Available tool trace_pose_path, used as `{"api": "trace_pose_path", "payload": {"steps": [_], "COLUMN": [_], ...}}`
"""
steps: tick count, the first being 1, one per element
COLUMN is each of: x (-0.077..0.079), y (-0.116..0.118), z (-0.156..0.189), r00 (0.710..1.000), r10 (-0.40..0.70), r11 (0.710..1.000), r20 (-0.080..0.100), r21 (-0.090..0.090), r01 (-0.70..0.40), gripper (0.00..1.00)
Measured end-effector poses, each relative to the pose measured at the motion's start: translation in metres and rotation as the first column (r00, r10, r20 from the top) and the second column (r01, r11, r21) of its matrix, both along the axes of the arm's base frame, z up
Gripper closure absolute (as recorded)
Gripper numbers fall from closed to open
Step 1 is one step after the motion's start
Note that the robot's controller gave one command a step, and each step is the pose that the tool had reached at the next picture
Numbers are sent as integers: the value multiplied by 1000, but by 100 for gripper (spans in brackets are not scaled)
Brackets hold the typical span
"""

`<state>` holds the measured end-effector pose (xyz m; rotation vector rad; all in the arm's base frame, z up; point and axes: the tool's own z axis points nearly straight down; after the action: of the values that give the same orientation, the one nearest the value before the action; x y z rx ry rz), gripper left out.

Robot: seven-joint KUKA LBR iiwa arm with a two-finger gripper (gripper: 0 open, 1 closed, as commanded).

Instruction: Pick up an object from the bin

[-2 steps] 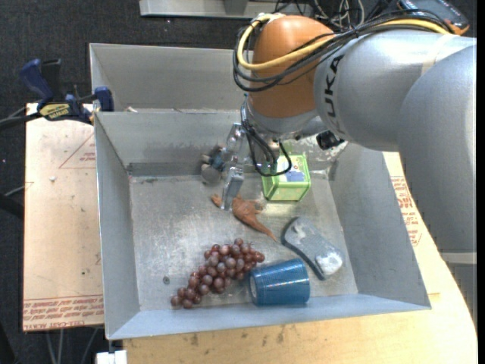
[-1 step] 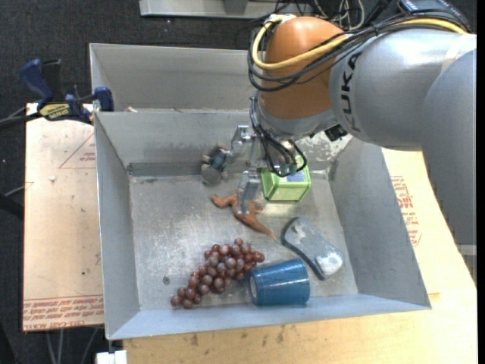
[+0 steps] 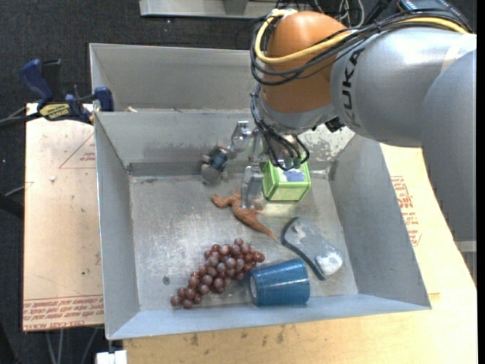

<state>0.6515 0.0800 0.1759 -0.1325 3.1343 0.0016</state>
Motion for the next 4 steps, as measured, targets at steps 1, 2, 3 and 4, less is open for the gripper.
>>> {"api": "trace_pose_path", "payload": {"steps": [1,2,3,4], "x": [-1,3,-12,-12], "y": [5,2,-19,-19], "z": [-7,-46,-91,-91], "r00": [997,993,988,988], "r10": [74,121,-155,-155], "r11": [997,993,988,988], "r20": [-1,6,-2,-2], "r21": [0,0,0,0], "r01": [-74,-121,155,155], "gripper": [0,0,100,100]}}
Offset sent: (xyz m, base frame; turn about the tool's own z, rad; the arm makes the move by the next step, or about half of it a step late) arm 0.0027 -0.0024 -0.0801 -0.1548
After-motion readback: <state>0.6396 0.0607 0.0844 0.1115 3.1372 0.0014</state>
